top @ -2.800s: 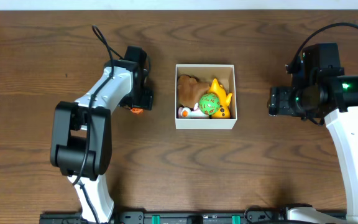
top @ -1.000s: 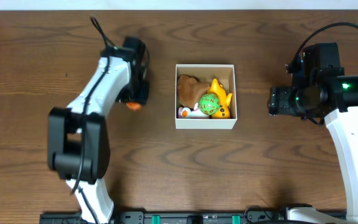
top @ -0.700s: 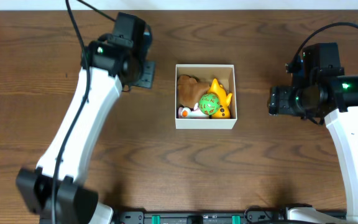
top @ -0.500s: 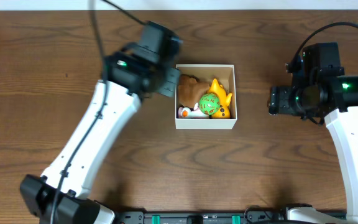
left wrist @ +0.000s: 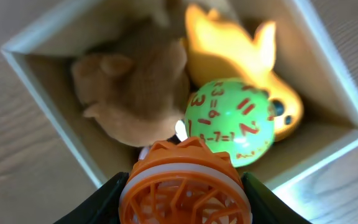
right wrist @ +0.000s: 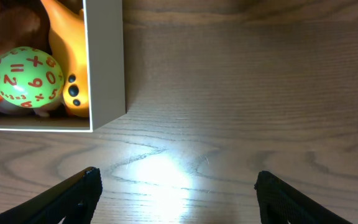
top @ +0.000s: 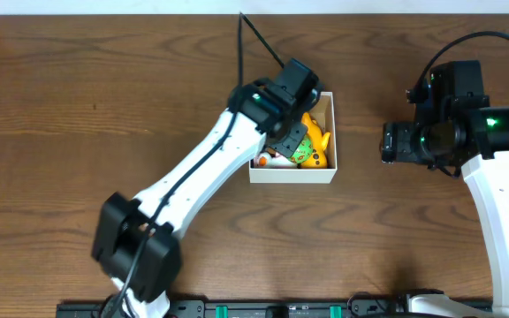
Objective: Pack container
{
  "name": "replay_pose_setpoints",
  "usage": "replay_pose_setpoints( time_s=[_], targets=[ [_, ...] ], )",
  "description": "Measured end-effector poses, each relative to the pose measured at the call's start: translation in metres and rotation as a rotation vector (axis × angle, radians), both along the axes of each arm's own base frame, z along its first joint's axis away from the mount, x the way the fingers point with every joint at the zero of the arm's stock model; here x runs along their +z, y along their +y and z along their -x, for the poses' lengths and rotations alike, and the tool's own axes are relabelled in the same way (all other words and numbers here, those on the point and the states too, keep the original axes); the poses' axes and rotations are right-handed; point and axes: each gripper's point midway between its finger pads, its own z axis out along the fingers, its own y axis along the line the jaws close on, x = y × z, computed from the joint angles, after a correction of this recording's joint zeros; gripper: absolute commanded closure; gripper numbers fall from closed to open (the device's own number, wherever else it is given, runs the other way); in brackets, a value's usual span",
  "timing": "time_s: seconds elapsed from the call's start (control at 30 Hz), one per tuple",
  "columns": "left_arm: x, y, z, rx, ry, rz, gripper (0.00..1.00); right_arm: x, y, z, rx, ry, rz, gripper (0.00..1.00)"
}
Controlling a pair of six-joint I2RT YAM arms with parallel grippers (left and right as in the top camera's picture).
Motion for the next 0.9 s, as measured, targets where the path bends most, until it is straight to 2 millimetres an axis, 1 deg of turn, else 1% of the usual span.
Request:
replay_pose_setpoints(
  time_s=[0.17, 0.23, 0.3, 0.37, 0.4, 0.5, 0.57, 0.67, 0.8, 0.9],
  targets=[
    [-0.033, 0.005, 0.0, 0.009, 0.058, -0.074, 0.54, 0.0, 0.0, 0.0, 0.0, 0.0, 0.0, 0.17],
    [-0.04, 0.008, -0.001, 0.012, 0.064, -0.097, 0.38, 0.0, 0.0, 0.0, 0.0, 0.0, 0.0, 0.17],
    [-0.041, 0.011, -0.002, 0.019, 0.062, -0.109, 0.2, 0.0, 0.0, 0.0, 0.0, 0.0, 0.0, 0.17],
    [-0.04, 0.014, -0.002, 0.026, 0.061, -0.117, 0.08, 0.0, 0.0, 0.0, 0.0, 0.0, 0.0, 0.17],
    [-0.039, 0.016, -0.001, 0.031, 0.066, -0.119, 0.03, 0.0, 0.0, 0.0, 0.0, 0.0, 0.0, 0.17],
    [-0.032, 0.019, 0.001, 0.043, 0.062, -0.116, 0.01, 0.0, 0.0, 0.0, 0.0, 0.0, 0.0, 0.18],
    [-0.022, 0.019, 0.001, 0.046, 0.044, -0.1, 0.01, 0.0, 0.0, 0.0, 0.0, -0.001, 0.0, 0.17],
    [0.005, 0.02, 0.003, 0.048, -0.007, -0.058, 0.0, 0.001, 0.0, -0.002, 0.0, -0.009, -0.001, 0.18],
    [0.059, 0.026, 0.009, 0.055, -0.11, 0.026, 0.01, 0.005, 0.002, -0.012, 0.014, -0.054, -0.004, 0.18],
    [0.107, 0.043, 0.018, 0.09, -0.217, 0.07, 0.0, 0.016, 0.007, -0.019, 0.045, -0.122, -0.027, 0.17]
  ],
)
